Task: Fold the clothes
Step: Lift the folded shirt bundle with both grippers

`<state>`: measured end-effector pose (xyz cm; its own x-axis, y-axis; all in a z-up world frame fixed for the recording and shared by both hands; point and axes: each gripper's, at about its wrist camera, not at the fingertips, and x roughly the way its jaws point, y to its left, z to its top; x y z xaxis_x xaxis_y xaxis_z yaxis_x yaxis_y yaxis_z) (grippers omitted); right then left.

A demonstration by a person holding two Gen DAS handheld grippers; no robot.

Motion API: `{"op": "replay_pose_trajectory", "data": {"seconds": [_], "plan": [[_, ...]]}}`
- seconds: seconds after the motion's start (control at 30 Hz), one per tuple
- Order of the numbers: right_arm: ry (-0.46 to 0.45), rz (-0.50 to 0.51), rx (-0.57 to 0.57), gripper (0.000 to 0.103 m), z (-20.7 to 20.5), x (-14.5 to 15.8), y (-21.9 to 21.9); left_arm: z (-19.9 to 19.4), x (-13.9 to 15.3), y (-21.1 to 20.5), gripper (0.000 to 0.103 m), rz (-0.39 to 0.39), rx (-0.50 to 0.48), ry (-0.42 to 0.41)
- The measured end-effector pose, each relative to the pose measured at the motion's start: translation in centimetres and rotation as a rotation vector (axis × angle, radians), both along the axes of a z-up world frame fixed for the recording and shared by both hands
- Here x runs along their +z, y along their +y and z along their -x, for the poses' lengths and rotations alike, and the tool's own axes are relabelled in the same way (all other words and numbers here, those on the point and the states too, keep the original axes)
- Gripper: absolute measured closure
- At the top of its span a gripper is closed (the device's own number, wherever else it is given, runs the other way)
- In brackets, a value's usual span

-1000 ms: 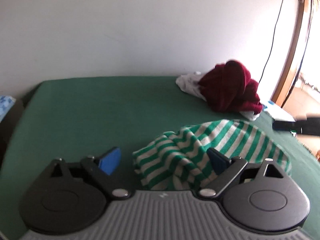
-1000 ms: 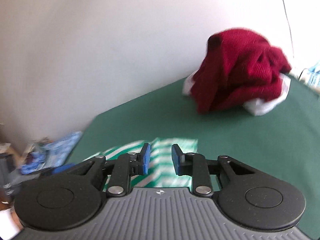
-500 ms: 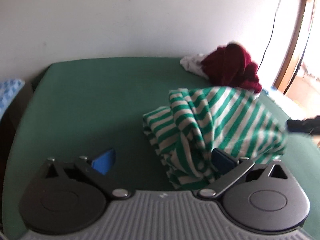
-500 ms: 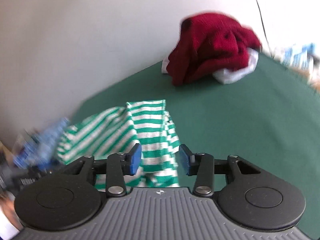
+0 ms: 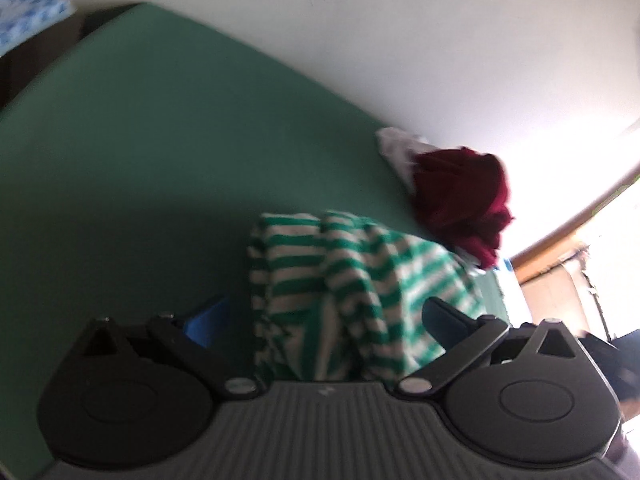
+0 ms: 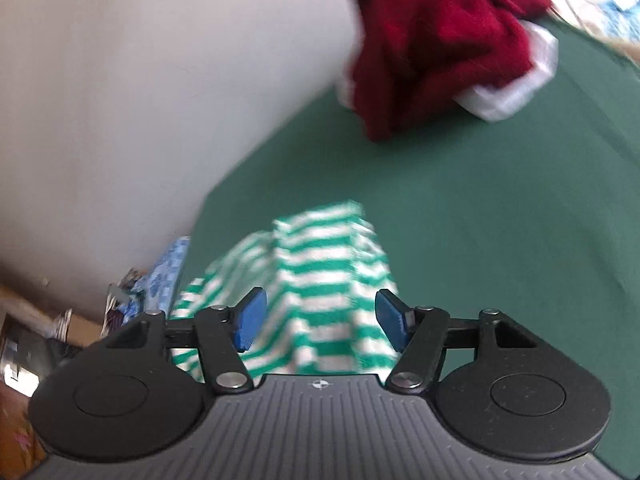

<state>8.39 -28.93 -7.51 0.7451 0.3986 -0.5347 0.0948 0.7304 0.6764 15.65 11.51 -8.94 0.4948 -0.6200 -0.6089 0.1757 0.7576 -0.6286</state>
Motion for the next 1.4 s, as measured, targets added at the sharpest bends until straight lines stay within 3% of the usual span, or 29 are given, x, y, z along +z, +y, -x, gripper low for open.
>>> {"op": "replay_pose_trajectory", "data": {"seconds": [0.03,0.1,0.23,0.4,0.5,0.57,0.63,0.7,0.77,0.87,0.97,1.13,1.4], "plan": [[-0.029,0.011,0.024,0.039,0.1,0.4,0.6,-0.2,-0.5,0.1,0.014,0.027,0.011,0.022],[-0.074,0.053,0.043,0.039,-0.1,1.0,1.9,0.0,-1.2,-0.1,0.026,-0.003,0.029,0.048],[-0.141,0.091,0.079,0.050,-0.4,1.4,3.8,1.5,-2.1,0.0,0.030,0.004,0.052,0.033],[-0.094,0.154,0.110,0.052,-0.7,0.0,4.6,2.6,-2.4,0.2,0.030,-0.025,0.037,0.006],[-0.078,0.144,0.068,0.053,0.3,-0.4,3.3,2.7,-1.6,-0.7,0.028,-0.127,-0.017,-0.026],[-0.085,0.100,0.027,0.047,1.4,-0.2,1.7,2.5,-0.9,-1.2,0.017,-0.190,-0.042,-0.032],[-0.033,0.084,0.011,0.043,1.4,-0.7,0.5,2.0,-0.2,-0.7,0.015,-0.171,-0.064,-0.030],[0.021,0.054,0.023,0.043,1.0,-1.4,-0.7,1.5,0.5,0.1,0.013,-0.101,-0.090,-0.016],[0.072,-0.034,0.070,0.043,0.2,-2.3,-1.7,0.7,0.7,0.4,0.006,-0.045,-0.113,0.011],[0.142,-0.126,0.082,0.041,-0.8,-3.6,-2.8,-0.9,0.3,-0.2,0.005,-0.052,-0.166,0.059],[0.201,-0.228,0.094,0.035,-1.9,-4.7,-3.6,-1.7,-0.5,-0.9,0.006,-0.011,-0.219,0.081],[0.274,-0.266,0.177,0.035,-3.1,-5.6,-3.4,-2.2,-2.5,-0.9,0.001,0.065,-0.215,0.146],[0.258,-0.264,0.262,0.032,-4.7,-5.8,-2.1,-3.3,-4.2,0.9,0.001,0.250,-0.190,0.179]]}}
